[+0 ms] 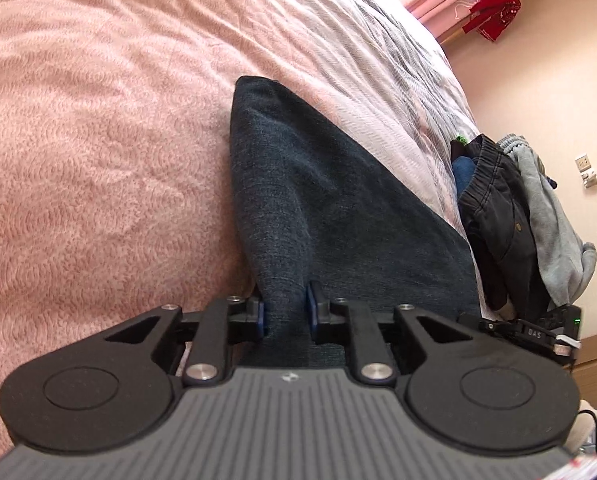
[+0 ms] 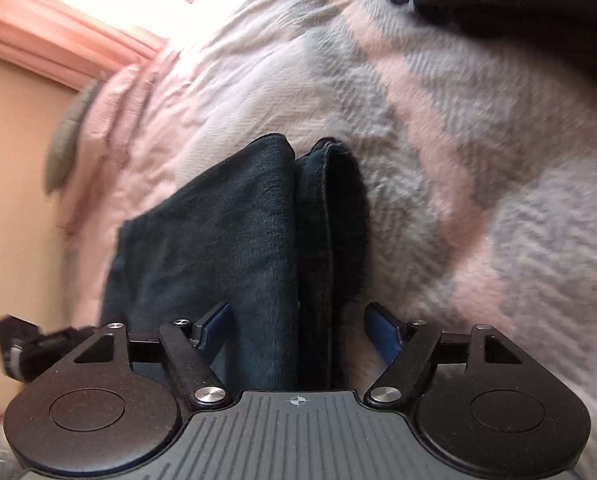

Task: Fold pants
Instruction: 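Grasp the folded jeans edge with the left gripper while the right grasps beside it, then carry the folded jeans with both grippers toward the pillows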

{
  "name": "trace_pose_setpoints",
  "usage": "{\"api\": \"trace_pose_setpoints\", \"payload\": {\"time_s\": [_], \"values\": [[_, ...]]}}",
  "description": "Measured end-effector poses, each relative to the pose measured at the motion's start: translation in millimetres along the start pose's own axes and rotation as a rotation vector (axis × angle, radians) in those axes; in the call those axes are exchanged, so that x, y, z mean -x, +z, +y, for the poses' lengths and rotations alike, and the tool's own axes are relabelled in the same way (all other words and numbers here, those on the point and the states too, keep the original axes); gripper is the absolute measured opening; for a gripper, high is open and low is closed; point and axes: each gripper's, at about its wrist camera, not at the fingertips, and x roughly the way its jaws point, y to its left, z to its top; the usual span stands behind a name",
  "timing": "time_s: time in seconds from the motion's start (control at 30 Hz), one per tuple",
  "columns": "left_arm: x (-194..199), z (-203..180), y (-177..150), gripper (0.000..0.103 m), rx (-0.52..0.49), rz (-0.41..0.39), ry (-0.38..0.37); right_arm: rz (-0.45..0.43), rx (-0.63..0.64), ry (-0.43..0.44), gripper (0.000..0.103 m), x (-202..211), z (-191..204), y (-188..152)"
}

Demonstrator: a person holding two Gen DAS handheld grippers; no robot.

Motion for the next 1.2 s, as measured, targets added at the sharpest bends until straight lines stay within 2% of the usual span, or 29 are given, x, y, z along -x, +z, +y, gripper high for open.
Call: {"api": "trace_pose_setpoints", "payload": {"time_s": [0.1, 0.13, 0.17, 0.2, 0.27, 0.37, 0.47, 0.63, 0.77, 0.93, 1.1, 1.2], "values": [[-6, 10, -1, 0.021, 0.028, -0.004, -0.016, 0.014, 0.0, 0.091, 0.071, -23, -7, 11], [-9, 13, -1, 0.021, 0.044, 0.0, -0.018, 0.016, 0.008, 0.113, 0.066, -29, -4, 13], [-12, 17, -1, 0.02, 0.066, 0.003, -0.025, 0.023, 0.03, 0.122, 0.042, -34, 0, 14], [-12, 19, 0, 0.017, 0.077, -0.003, -0.03, 0.033, 0.026, 0.138, 0.032, -34, 2, 13], [-8, 14, 1, 0.013, 0.066, -0.011, -0.036, 0.024, 0.021, 0.148, 0.024, -28, 4, 11], [6, -1, -1, 0.01, 0.026, -0.033, -0.026, -0.005, 0.0, 0.139, 0.021, -14, 17, 5], [24, -9, -3, 0.01, 0.036, -0.059, -0.029, -0.009, 0.028, 0.091, 0.02, -4, 43, 7], [62, -4, -11, 0.009, 0.092, -0.124, -0.002, 0.068, 0.08, 0.068, 0.02, -15, 89, 24], [107, 17, -19, 0.009, 0.177, -0.203, 0.051, 0.181, 0.155, 0.086, 0.02, -61, 145, 40], [184, 61, -31, 0.009, 0.301, -0.345, 0.141, 0.34, 0.276, 0.167, 0.02, -139, 231, 45], [268, 121, -38, 0.009, 0.41, -0.513, 0.249, 0.498, 0.42, 0.267, 0.02, -245, 350, 32], [316, 170, -34, 0.009, 0.478, -0.612, 0.309, 0.571, 0.517, 0.321, 0.02, -319, 432, 14]]}}
